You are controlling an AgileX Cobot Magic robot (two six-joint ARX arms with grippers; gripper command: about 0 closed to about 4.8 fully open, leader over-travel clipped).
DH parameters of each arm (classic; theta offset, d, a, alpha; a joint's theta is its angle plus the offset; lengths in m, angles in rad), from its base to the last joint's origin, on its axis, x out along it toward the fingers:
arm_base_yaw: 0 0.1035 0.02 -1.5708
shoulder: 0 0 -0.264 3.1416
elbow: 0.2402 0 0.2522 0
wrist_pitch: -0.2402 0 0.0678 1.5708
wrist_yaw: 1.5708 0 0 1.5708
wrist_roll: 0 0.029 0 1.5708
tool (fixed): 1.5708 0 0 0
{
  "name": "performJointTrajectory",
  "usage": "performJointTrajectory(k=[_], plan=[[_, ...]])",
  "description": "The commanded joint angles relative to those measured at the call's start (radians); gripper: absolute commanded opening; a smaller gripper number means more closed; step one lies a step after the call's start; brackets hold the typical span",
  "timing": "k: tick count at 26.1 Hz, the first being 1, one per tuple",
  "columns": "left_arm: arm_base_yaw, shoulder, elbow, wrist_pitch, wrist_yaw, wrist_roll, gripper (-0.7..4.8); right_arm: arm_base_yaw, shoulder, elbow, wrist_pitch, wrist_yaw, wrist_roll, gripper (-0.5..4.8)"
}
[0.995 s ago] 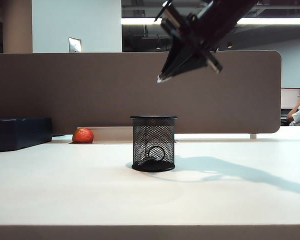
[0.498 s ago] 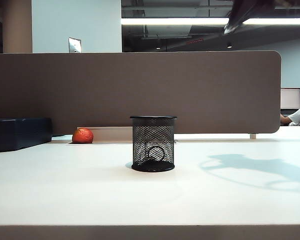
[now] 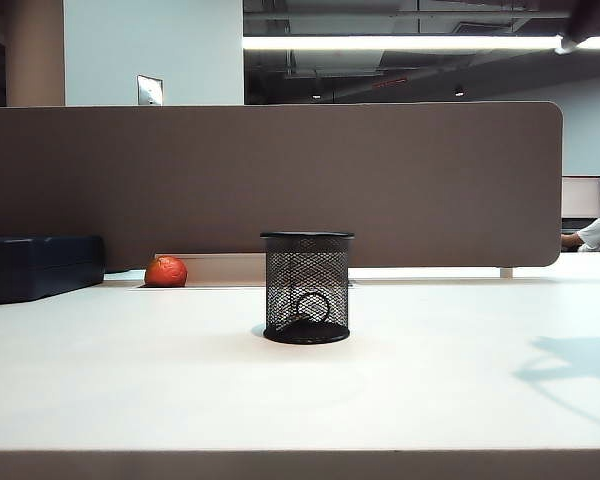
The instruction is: Pick up a bunch of keys from the table, then put them into the black basket.
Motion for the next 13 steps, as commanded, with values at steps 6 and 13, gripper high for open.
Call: performJointTrajectory(k=[6, 13], plan=[[0.0, 0.0, 0.004, 0.013, -0.199, 0.005, -0.06, -0.001, -0.296, -0.297, 0.134, 0.087, 0.042, -0.09], [0.0, 0.0, 0.004, 0.013, -0.291, 0.004, -0.06, -0.001, -0.519, -0.523, 0.211, 0.105, 0.094, -0.09]])
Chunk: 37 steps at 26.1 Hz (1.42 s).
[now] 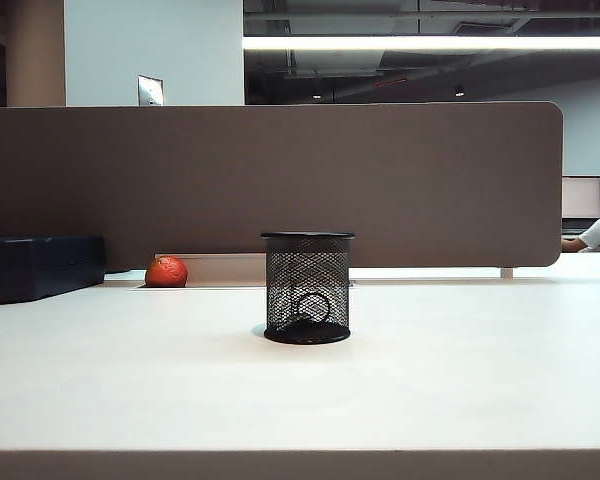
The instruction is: Pick up a bunch of keys from the table, then put them into the black basket.
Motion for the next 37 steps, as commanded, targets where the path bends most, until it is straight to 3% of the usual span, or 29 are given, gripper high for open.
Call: performJointTrajectory(k=[1, 4, 11, 25, 30, 37], plan=[[0.0, 0.0, 0.004, 0.013, -0.01, 0.004, -0.06, 0.0, -0.131, -0.092, 0.081, 0.025, 0.017, -0.09], [0.0, 0.0, 0.003, 0.013, -0.01, 0.004, -0.06, 0.0, -0.239, -0.144, 0.074, 0.091, 0.018, -0.09], [0.0, 0.0, 0.004, 0.013, 0.007, 0.0, -0.06, -0.035, -0.448, -0.229, 0.023, 0.116, 0.017, -0.09], [0.0, 0.0, 0.002, 0.011, 0.024, 0.001, -0.06, -0.231, -0.449, -0.262, 0.015, -0.206, 0.011, -0.09], [0.0, 0.0, 0.002, 0.011, 0.024, 0.012, -0.06, -0.231, -0.45, -0.293, 0.021, -0.207, 0.01, -0.09], [0.0, 0.0, 0.001, 0.011, 0.013, 0.094, -0.06, -0.23, -0.45, -0.38, 0.121, -0.207, -0.017, -0.09]])
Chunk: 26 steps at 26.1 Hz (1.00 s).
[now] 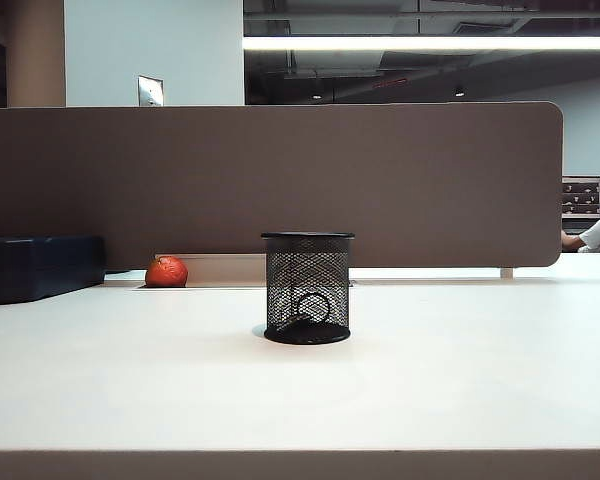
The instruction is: Pick up a bunch of keys from the table, then put them into the black basket.
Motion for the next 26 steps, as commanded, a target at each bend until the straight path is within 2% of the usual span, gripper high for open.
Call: performJointTrajectory(k=[1, 7, 15, 26], plan=[[0.0, 0.0, 0.001, 0.009, -0.003, 0.017, -0.06, 0.001, -0.003, -0.049, 0.076, -0.004, -0.021, -0.09], [0.0, 0.0, 0.001, -0.032, -0.01, 0.01, -0.05, 0.001, -0.003, -0.061, 0.082, 0.003, -0.047, -0.09], [0.0, 0.0, 0.001, -0.034, -0.008, 0.01, -0.05, 0.001, -0.003, -0.06, 0.025, 0.006, -0.047, -0.09], [0.0, 0.0, 0.001, -0.034, -0.008, 0.01, -0.05, 0.001, -0.003, -0.06, 0.023, 0.006, -0.047, -0.09]])
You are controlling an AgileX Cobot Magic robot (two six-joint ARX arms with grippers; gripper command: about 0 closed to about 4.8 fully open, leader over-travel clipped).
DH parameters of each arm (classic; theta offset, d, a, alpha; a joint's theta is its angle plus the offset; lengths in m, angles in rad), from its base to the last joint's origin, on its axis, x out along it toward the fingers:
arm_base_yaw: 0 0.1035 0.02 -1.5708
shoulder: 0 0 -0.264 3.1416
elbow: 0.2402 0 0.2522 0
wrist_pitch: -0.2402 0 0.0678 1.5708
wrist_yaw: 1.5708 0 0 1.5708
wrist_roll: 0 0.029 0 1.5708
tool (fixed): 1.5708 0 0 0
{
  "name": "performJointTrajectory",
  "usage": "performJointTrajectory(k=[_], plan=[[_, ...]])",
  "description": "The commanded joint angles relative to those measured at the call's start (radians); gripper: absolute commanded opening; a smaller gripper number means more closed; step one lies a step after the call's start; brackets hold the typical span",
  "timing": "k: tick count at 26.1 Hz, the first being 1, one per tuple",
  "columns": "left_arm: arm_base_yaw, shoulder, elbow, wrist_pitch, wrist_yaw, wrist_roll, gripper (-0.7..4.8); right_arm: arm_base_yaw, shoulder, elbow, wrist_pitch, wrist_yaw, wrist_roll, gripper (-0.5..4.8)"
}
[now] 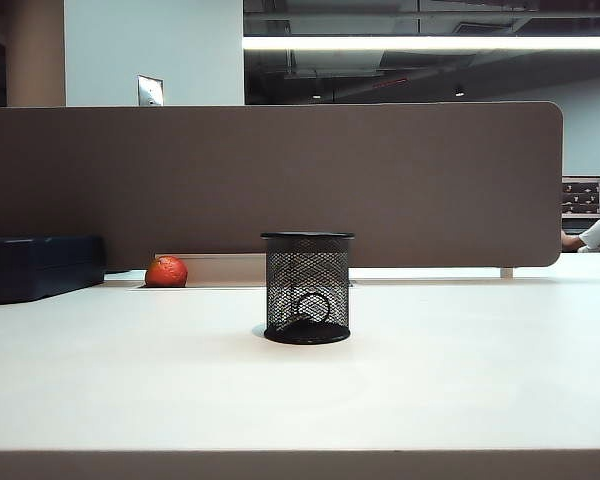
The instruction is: Pick up a bunch of keys from the table, then put them into the black basket.
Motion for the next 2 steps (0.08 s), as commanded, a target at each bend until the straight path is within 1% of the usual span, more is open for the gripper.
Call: performJointTrajectory(k=[1, 2], plan=[[0.0, 0.0, 0.002, 0.005, -0.002, -0.002, -0.05, 0.0, -0.003, 0.004, 0.014, 0.001, -0.003, -0.09], [0.0, 0.0, 0.002, 0.005, -0.002, -0.002, -0.05, 0.0, -0.003, 0.004, 0.014, 0.001, -0.003, -0.09]])
